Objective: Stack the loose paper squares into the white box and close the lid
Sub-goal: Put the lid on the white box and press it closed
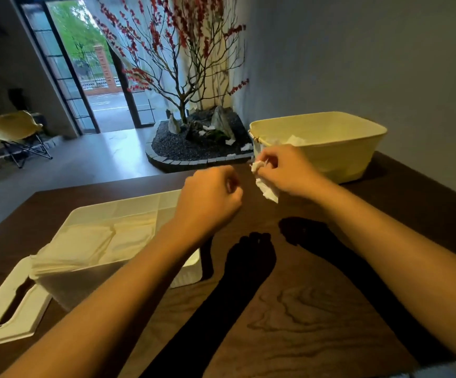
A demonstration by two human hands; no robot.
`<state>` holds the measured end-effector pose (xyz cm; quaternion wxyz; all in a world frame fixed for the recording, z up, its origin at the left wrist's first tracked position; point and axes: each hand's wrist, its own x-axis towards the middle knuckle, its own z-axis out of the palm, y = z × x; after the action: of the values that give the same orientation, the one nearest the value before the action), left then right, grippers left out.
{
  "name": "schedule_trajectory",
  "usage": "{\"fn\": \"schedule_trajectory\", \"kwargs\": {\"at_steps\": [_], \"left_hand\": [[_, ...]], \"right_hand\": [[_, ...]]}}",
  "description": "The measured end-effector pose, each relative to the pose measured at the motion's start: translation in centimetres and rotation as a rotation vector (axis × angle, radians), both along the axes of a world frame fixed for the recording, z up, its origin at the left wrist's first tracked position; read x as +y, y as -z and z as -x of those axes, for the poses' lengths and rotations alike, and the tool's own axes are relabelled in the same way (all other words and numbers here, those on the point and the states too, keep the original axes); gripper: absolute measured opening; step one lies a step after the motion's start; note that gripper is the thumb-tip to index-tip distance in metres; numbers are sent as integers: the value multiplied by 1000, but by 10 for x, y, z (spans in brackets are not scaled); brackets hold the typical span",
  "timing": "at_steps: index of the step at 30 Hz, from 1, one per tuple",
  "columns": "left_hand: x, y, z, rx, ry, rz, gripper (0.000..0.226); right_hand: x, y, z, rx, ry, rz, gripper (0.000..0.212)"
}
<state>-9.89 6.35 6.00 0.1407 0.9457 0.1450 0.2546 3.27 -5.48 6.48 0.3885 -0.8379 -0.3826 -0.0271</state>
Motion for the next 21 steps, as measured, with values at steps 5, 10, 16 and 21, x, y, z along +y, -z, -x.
{"fn": "schedule_trajectory", "kwargs": {"at_steps": [5, 10, 16, 21], "left_hand": [[-9, -38, -59, -137, 95, 80, 13], [-10, -49, -97, -89, 122, 140, 10], [10, -45, -113, 29, 122, 249, 8], [41, -50, -89, 27, 137, 276, 11]], "right_hand": [[-8, -49, -59, -62, 285, -182, 6], [2, -50, -117, 105, 472, -153, 18], [25, -39, -126, 118, 375, 272, 35], [60, -39, -89, -186, 381, 321, 29]]}}
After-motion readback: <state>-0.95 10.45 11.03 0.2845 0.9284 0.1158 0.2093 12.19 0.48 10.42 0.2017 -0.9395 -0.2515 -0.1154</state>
